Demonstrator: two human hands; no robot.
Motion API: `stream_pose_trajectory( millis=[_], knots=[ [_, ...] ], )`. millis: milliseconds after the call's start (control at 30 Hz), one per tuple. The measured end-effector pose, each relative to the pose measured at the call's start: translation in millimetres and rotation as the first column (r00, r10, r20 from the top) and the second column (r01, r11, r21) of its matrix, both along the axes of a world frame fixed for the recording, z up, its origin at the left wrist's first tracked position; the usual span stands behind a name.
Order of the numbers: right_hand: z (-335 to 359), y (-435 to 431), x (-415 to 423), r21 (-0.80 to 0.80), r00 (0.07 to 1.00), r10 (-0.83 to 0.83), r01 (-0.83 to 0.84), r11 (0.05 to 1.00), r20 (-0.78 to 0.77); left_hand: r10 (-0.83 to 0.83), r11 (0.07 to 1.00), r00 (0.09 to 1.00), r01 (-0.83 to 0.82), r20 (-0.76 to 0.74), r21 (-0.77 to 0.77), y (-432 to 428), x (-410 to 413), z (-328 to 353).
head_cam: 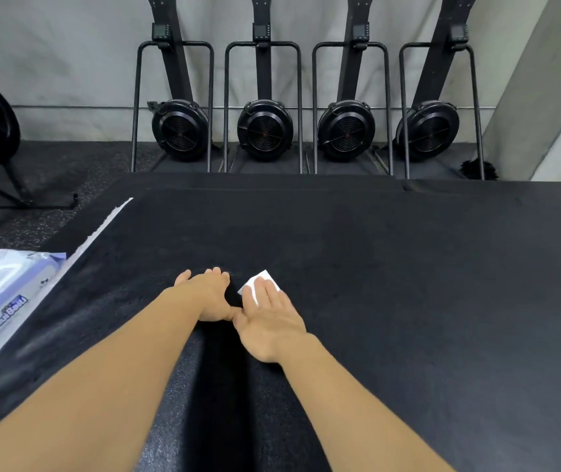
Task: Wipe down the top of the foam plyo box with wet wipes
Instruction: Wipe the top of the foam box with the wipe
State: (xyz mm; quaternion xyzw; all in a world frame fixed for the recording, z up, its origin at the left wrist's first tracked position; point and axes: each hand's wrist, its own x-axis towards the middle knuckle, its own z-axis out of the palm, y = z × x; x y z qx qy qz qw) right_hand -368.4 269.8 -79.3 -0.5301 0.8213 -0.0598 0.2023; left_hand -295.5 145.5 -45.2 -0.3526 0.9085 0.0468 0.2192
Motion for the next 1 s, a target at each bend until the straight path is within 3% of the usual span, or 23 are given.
stream_pose_trajectory(
  millis=[100,233,400,533,733,867,1000],
  knots=[
    [4.2,6.5,-15.6,-0.054,0.999,0.035,-0.034,0.998,0.023,-0.003,1.0,1.0,0.003,-0.003,0.008,-1.3,1.5,-1.1],
    [9.3,28.5,-73.7,-0.147,0.995,-0.101,0.101,0.984,0.009,0.019,0.999,1.0,-0.018,-0.006,0.05,-4.2,2.6,-3.6],
    [13.5,54.8,-148.8,-0.057,0.947,-0.322,0.322,0.945,0.008,0.019,0.998,1.0,-0.019,0.008,0.055,-5.4,0.6,-3.7],
    [10.4,47.7,-143.2,0.018,0.927,-0.376,0.376,0.927,0.005,0.021,0.998,1.0,-0.022,0.021,0.052,-4.7,-1.9,-1.1],
    [9.4,35.0,-55.6,0.011,0.977,-0.212,0.212,0.977,0.018,0.011,0.998,1.0,-0.011,-0.004,-0.055,11.2,5.3,0.0],
    [10.1,31.6,7.8,0.015,0.995,-0.072,0.072,0.997,0.074,-0.032,0.976,0.989,0.0,-0.146,-0.218,30.0,17.1,-3.3],
    [8.3,32.7,30.4,-0.048,0.997,0.037,-0.034,0.998,0.067,-0.006,0.974,0.988,-0.03,-0.155,-0.226,41.9,40.9,0.8]
  ],
)
